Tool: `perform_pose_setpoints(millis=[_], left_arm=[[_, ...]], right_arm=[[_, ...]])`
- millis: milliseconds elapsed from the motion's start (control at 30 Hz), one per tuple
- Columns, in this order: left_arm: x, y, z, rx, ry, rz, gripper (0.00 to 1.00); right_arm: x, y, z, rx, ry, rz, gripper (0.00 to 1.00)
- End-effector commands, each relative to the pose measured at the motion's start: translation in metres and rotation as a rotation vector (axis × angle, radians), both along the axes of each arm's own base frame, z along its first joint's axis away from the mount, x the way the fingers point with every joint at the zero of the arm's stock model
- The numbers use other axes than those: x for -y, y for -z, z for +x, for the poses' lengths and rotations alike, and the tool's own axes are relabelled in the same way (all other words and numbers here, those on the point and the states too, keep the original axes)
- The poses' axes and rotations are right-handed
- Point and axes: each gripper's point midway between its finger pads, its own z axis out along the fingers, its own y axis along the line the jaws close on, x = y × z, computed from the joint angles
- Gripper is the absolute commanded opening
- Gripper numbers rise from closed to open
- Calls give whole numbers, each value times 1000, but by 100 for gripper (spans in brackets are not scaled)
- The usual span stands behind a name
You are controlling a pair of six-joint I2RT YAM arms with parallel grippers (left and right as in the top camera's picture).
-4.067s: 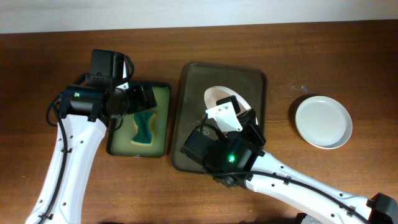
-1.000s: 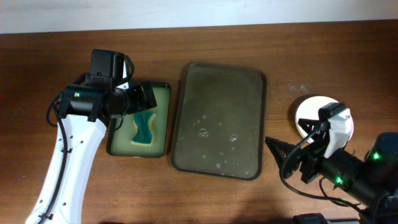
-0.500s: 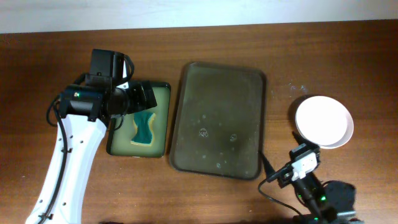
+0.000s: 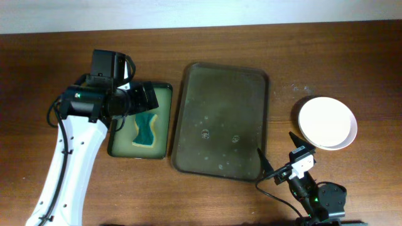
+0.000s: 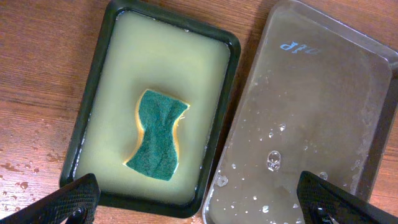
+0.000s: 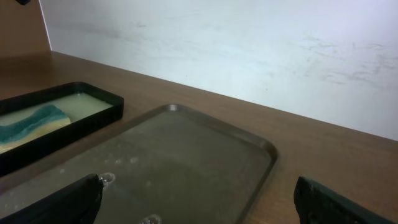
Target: Clean dirty plates on tray and stack at the side
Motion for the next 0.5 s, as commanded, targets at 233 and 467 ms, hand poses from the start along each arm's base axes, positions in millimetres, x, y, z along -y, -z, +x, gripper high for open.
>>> perform_pose_setpoints(millis=[233,467], left_arm=[[-5,-11,-5,33,-6,19,100],[-36,-61,-57,360,-90,64,100]], right_arm=[[-1,3,0,-7,-4,10,98],[-1,3,0,-7,-4,10,98]])
